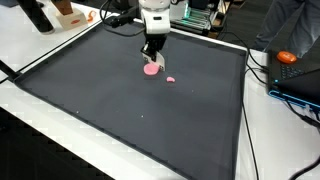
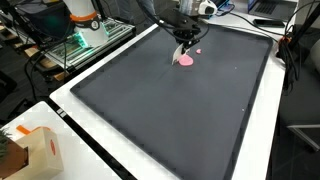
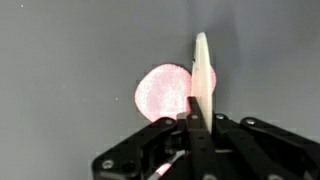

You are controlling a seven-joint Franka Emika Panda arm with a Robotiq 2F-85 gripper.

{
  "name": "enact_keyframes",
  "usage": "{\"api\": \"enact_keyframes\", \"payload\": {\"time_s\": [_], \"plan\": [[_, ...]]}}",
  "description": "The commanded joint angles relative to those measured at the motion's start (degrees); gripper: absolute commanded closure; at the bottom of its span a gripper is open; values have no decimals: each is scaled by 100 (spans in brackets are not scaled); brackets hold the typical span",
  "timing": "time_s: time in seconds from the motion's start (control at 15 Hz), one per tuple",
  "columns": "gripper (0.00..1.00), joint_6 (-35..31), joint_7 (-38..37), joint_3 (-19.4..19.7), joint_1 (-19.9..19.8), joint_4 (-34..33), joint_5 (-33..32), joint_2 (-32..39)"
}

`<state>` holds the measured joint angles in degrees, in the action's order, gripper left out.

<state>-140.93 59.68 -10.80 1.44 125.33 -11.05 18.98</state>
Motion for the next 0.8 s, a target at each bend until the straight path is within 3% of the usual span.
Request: {"api": "enact_keyframes", "payload": {"time_s": [0.0, 0.73], "plan": [[99, -61, 14, -13, 135, -216, 40, 435], [99, 387, -225, 68, 348, -163, -304, -276]]}}
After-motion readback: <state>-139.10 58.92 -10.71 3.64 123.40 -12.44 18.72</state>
